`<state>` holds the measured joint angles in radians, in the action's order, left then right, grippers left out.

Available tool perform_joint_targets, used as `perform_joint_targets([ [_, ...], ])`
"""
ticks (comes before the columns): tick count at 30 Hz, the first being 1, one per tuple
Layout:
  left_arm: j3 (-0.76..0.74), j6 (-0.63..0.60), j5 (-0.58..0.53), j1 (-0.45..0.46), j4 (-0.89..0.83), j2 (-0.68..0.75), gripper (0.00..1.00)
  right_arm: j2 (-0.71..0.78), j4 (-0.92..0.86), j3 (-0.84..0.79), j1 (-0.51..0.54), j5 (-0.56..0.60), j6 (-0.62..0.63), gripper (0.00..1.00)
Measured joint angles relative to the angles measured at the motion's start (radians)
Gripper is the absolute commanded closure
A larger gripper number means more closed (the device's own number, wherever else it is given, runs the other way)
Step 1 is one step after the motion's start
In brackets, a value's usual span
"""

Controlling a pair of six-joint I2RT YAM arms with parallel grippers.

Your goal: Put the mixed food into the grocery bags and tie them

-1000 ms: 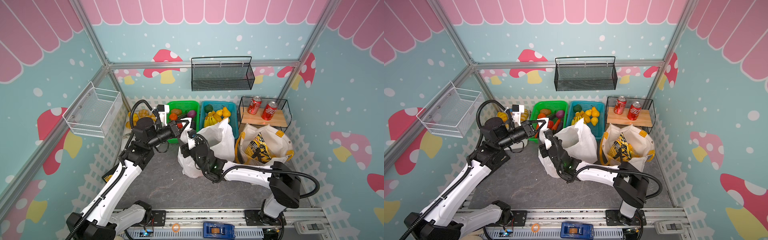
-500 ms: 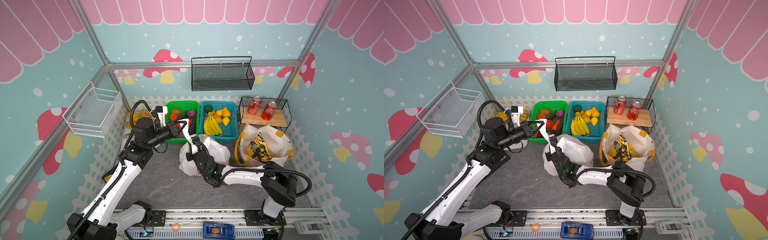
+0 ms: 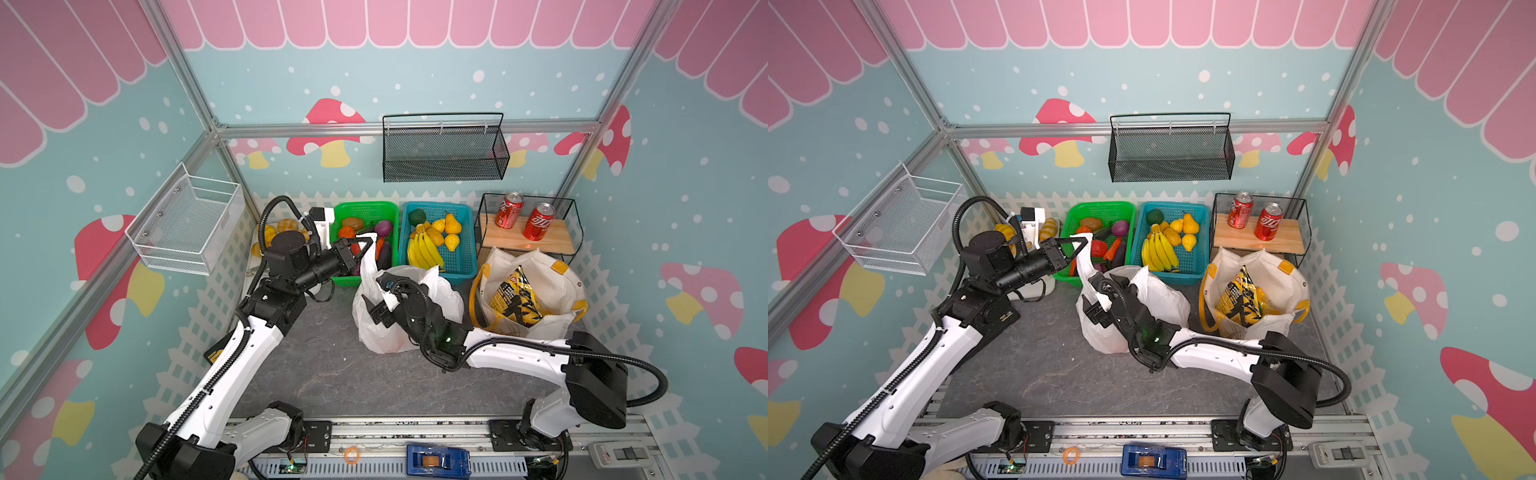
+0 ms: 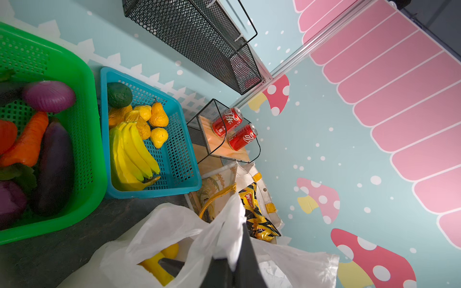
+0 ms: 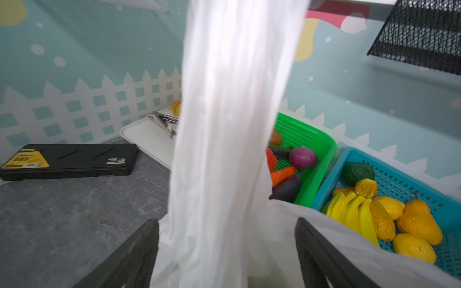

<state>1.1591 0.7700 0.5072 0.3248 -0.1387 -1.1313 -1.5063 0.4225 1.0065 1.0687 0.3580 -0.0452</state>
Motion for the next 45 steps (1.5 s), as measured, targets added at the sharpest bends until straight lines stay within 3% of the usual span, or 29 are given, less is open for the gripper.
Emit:
perform_joint_targets([
  [15,0.025,-0.045,-0.019,-0.037,-0.037,-0.027,1.0,0.134,-0.536,0.48,0.0,-0.287,0.209,0.15],
  [21,0.025,-0.055,-0.022,-0.037,-0.052,-0.032,1.0,0.199,-0.701,0.521,-0.018,-0.325,0.25,0.11],
  [25,0.025,-0.064,-0.023,-0.037,-0.056,-0.032,1.0,0.294,-0.757,0.46,-0.09,-0.399,0.248,0.07],
  [32,0.025,-0.071,-0.025,-0.038,-0.059,-0.032,1.0,0.544,-0.78,0.214,-0.305,-0.679,0.203,0.05],
  [38,0.025,-0.071,-0.025,-0.041,-0.06,-0.033,1.0,0.608,-0.743,0.005,-0.415,-0.848,0.159,0.08],
  [42,0.025,-0.071,-0.025,-0.041,-0.06,-0.038,1.0,0.58,-0.698,-0.071,-0.5,-0.947,0.138,0.19],
  [45,0.025,-0.071,-0.025,-0.042,-0.06,-0.041,1.0,0.52,-0.643,-0.078,-0.528,-1.011,0.134,0.42],
])
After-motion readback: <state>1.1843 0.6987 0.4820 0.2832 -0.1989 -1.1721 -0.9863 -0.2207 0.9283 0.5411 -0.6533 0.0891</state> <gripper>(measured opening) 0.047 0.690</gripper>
